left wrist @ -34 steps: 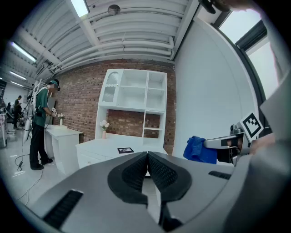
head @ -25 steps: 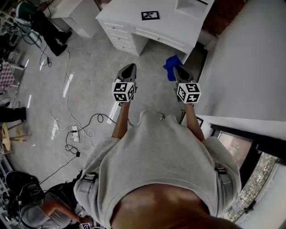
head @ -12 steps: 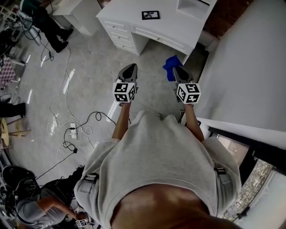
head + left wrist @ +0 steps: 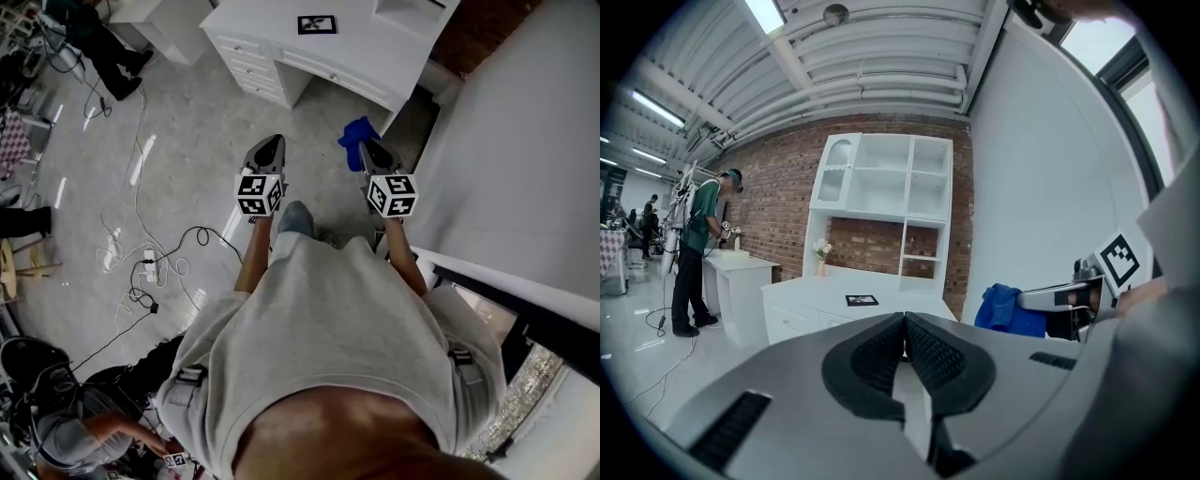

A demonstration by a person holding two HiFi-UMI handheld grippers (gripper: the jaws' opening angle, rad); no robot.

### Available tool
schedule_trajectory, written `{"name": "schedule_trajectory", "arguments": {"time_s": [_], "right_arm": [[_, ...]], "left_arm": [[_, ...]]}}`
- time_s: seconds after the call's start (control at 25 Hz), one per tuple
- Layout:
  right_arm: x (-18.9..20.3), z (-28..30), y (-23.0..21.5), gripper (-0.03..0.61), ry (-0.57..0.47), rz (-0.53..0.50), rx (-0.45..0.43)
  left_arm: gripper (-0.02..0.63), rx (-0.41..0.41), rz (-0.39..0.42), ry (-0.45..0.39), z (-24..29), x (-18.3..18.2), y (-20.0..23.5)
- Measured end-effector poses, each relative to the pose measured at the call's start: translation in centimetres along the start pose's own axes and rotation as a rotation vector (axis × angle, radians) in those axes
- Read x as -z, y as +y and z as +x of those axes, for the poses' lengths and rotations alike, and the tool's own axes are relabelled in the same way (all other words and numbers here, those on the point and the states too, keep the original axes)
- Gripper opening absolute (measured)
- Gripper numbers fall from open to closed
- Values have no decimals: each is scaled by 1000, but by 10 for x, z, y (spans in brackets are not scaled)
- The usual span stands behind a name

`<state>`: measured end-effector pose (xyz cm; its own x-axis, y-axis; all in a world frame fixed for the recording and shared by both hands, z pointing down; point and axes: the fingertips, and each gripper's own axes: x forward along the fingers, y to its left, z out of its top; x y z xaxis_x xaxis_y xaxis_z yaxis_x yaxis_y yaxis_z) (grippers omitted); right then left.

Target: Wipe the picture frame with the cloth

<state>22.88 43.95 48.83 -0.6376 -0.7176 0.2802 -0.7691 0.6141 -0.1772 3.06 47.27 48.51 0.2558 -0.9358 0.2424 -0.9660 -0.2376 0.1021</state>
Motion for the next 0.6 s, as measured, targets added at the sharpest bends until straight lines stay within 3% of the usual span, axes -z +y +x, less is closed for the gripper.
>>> {"name": "schedule_trajectory", "arguments": {"time_s": [0.6], "right_arm": [[-15, 70, -36, 66, 38, -33, 18]], "left_arm": [[16, 21, -42, 6, 82, -3, 38]]}}
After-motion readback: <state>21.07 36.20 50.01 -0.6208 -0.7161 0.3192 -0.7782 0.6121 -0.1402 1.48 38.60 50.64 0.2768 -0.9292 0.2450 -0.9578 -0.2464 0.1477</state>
